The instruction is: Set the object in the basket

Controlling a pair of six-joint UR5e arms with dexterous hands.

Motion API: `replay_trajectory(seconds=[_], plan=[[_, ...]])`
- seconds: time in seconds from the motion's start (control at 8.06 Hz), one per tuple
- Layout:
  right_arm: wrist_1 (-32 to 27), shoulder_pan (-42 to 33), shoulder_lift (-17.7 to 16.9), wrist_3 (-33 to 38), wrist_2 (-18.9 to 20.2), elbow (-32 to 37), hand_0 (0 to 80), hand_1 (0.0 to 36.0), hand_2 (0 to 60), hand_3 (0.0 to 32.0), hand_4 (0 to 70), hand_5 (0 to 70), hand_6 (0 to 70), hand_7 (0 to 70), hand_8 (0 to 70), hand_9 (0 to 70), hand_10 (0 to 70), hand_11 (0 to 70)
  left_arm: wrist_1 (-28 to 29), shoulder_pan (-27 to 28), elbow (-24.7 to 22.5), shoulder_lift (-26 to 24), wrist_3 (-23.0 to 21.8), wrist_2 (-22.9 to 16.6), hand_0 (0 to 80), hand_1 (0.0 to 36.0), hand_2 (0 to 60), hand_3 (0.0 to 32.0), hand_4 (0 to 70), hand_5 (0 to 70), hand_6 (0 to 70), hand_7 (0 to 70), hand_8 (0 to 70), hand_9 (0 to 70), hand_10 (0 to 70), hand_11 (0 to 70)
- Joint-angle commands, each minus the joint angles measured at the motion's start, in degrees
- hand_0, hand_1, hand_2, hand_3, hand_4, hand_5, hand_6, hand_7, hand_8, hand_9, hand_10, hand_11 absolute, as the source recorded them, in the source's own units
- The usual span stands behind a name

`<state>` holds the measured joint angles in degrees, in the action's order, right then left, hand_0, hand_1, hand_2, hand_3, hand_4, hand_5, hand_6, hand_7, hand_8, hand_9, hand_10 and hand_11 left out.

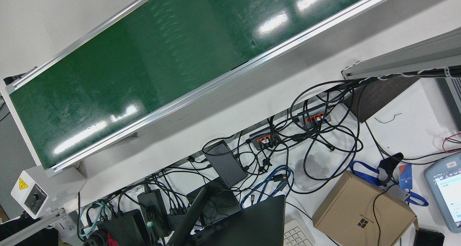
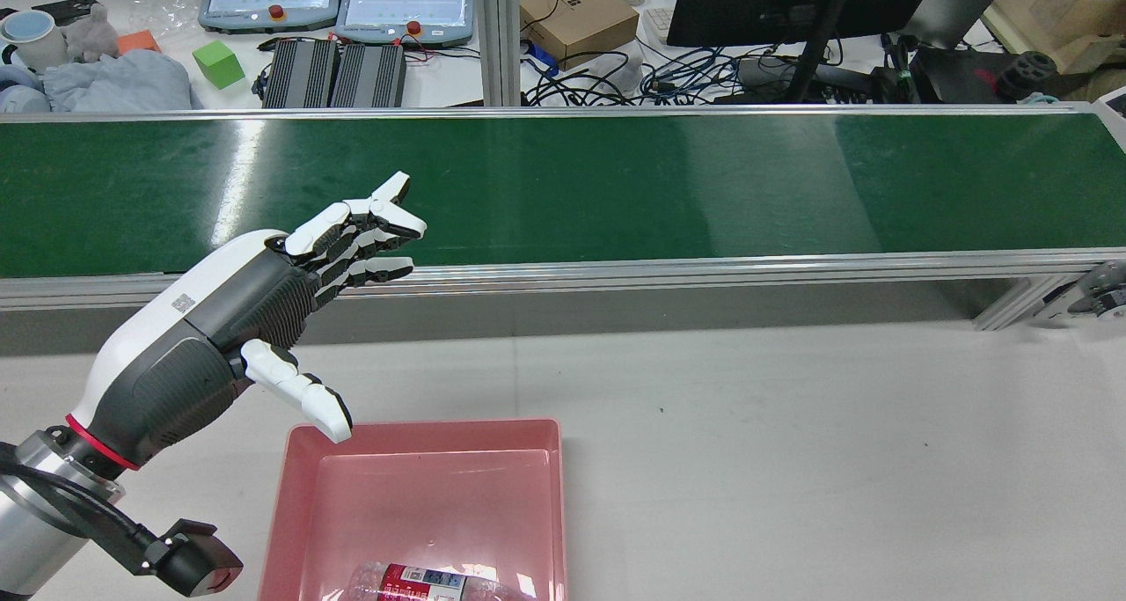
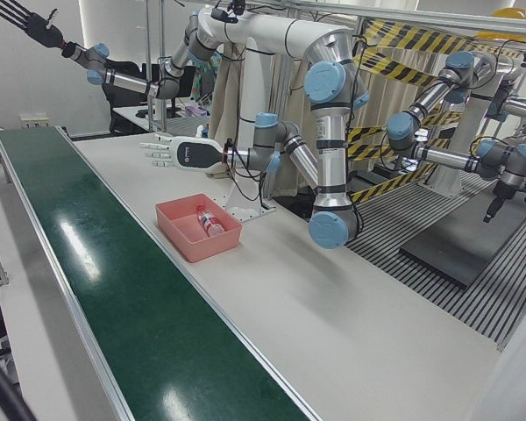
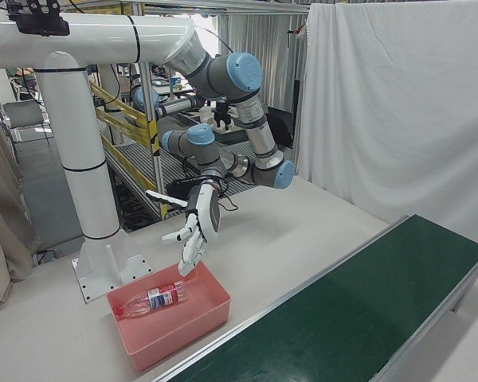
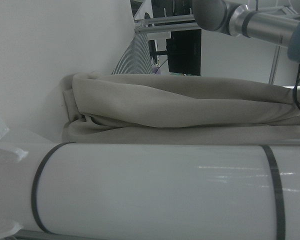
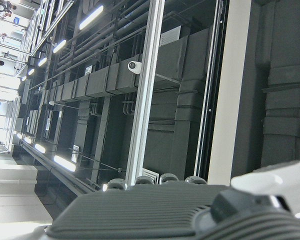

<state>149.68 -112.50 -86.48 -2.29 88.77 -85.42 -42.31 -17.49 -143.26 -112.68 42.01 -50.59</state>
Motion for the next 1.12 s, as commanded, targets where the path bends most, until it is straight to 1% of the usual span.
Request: replay_trajectory(seconds=[0.0,0.12,0.25,0.37,0.74,0.87,0.99], plan=[[0.0,0.0,0.0,0.0,0.0,0.0,0.0,0.0,0.0,0.0,0.0,0.0,0.0,0.0,0.0,0.0,0.0,0.0,0.4,-0.2,0.1,0.0,-1.5,-0.5,46.1,0.0,0.0,8.6,6.4,34.9,7.3,1.6,12.7,11.7,13.9,20.1],[0.0,0.0,0.0,0.0,0.0,0.0,0.0,0.0,0.0,0.0,0.0,0.0,0.0,0.0,0.0,0.0,0.0,0.0,0.4,-0.3,0.3,0.0,-1.8,-1.6,45.8,0.0,0.0,8.4,6.2,33.5,7.3,2.1,12.8,11.8,13.3,19.2],[0.0,0.0,0.0,0.0,0.0,0.0,0.0,0.0,0.0,0.0,0.0,0.0,0.0,0.0,0.0,0.0,0.0,0.0,0.3,-0.4,0.3,0.0,-1.8,-2.5,45.2,0.0,0.0,7.4,6.9,32.1,7.5,2.5,13.3,12.3,12.9,18.6],[0.0,0.0,0.0,0.0,0.0,0.0,0.0,0.0,0.0,0.0,0.0,0.0,0.0,0.0,0.0,0.0,0.0,0.0,0.3,-0.4,0.3,0.0,-1.8,-2.8,43.8,0.0,0.0,8.6,4.3,30.7,6.1,1.7,10.6,10.4,11.7,16.8],[0.0,0.0,0.0,0.0,0.0,0.0,0.0,0.0,0.0,0.0,0.0,0.0,0.0,0.0,0.0,0.0,0.0,0.0,0.3,-0.4,0.2,0.0,-1.9,-2.8,43.5,0.0,0.0,8.0,3.6,33.4,5.9,1.5,10.0,10.2,11.8,17.0],[0.0,0.0,0.0,0.0,0.0,0.0,0.0,0.0,0.0,0.0,0.0,0.0,0.0,0.0,0.0,0.0,0.0,0.0,0.3,-0.4,0.2,0.0,-1.9,-2.8,43.0,0.0,0.0,6.8,3.6,35.9,6.1,2.0,10.5,10.7,11.9,17.2],[0.0,0.0,0.0,0.0,0.0,0.0,0.0,0.0,0.0,0.0,0.0,0.0,0.0,0.0,0.0,0.0,0.0,0.0,0.3,-0.4,0.2,0.0,-1.9,-2.8,42.9,0.0,0.0,6.8,3.7,36.4,6.2,2.4,10.5,11.0,12.2,17.6]])
